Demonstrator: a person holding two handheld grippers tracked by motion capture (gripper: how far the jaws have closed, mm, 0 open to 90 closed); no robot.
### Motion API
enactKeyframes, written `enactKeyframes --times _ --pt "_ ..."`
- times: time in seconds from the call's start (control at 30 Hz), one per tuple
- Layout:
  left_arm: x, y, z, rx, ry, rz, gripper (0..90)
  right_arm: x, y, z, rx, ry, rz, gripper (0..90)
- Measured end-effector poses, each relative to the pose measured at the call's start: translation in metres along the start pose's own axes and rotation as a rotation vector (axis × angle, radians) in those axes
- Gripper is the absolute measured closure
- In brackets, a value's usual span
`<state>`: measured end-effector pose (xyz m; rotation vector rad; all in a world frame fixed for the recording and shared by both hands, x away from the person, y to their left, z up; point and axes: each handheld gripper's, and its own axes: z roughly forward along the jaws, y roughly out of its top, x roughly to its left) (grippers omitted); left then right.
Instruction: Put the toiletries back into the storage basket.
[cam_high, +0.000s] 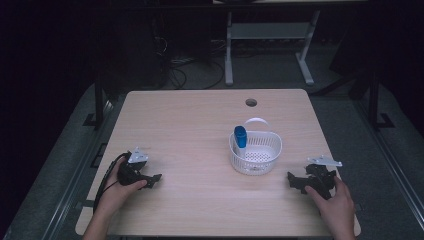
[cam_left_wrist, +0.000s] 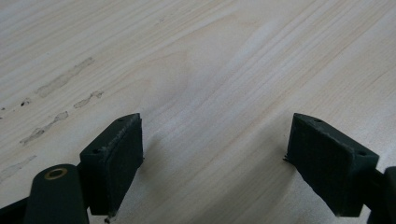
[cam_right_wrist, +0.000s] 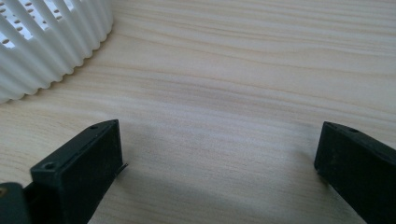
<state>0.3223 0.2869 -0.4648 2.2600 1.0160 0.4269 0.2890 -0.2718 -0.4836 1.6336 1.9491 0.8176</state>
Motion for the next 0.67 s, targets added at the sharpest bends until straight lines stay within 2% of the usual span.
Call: enactKeyframes --times 0.1,0.27,0.4,0.43,0.67 --pt "0.004 -0.005 0.001 -0.025 -0.020 -0.022 15.9 0.000 0.000 0.000 0.000 0.000 0.000 0.5" --pt "0.006 -0.008 0.001 -0.045 -0.026 -0.016 13.8 0.000 0.000 0.000 0.000 0.000 0.001 0.5" --pt "0.007 -0.012 0.002 -0.078 -0.035 -0.007 13.6 0.000 0.000 0.000 0.000 0.000 0.000 0.5" --pt "0.008 -0.014 0.002 -0.100 -0.038 -0.004 13.5 0.000 0.000 0.000 0.000 0.000 0.001 0.5" --pt "0.008 -0.014 0.002 -0.102 -0.042 -0.001 13.5 0.000 0.000 0.000 0.000 0.000 0.000 0.5"
